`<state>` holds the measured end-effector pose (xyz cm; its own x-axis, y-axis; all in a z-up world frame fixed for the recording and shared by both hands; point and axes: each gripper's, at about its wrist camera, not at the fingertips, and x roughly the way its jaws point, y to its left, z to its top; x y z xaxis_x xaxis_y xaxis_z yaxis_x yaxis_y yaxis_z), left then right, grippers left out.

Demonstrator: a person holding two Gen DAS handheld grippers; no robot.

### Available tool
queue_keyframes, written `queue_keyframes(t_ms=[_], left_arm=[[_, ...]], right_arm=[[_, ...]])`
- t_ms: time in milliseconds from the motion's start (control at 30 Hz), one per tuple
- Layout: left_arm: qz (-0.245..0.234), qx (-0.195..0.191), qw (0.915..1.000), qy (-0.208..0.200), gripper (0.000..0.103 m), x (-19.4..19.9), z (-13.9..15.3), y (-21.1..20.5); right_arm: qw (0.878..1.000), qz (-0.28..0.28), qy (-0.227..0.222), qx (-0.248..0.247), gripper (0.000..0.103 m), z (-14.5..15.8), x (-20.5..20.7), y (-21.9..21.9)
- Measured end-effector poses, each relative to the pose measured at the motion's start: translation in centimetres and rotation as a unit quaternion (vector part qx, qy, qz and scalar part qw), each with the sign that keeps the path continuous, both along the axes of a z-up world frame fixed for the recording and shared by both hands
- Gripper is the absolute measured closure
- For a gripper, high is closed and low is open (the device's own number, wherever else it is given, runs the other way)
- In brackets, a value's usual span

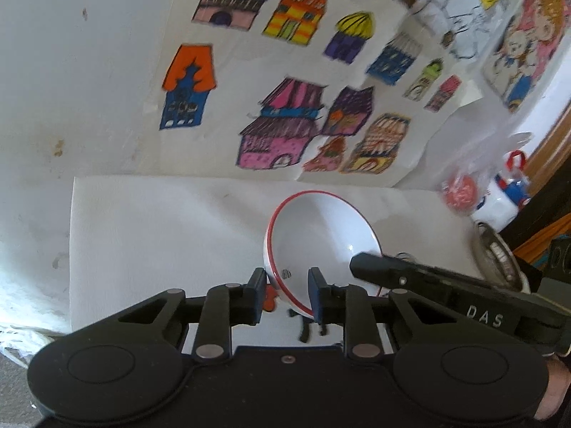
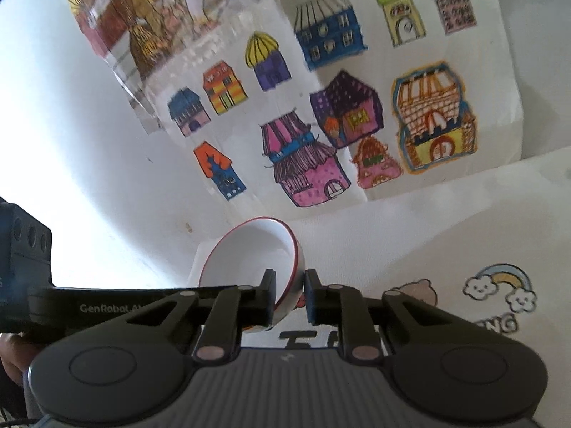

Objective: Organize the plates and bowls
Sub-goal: 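Lift the second white bowl with both grippers and carry it over the stack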

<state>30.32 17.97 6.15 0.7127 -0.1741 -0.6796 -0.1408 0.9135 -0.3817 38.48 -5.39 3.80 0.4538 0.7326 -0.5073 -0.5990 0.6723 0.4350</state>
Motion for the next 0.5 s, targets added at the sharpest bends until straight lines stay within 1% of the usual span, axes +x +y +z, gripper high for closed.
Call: queue_keyframes(t_ms=[233, 500], left_arm=[[-0.028, -0.008, 0.9995, -0.015, 0.077, -2.6, 2.2, -2.3], [-0.057, -0.009, 0.9979, -0.029, 0.077, -7.2, 4.4, -5.1]], right_arm=[[1.000, -0.019, -0.014, -0.011, 0.084, 2.4, -3.9, -2.3], [0.999, -0.041, -0.025, -0.022, 0.084, 4.5, -9.3, -5.0]])
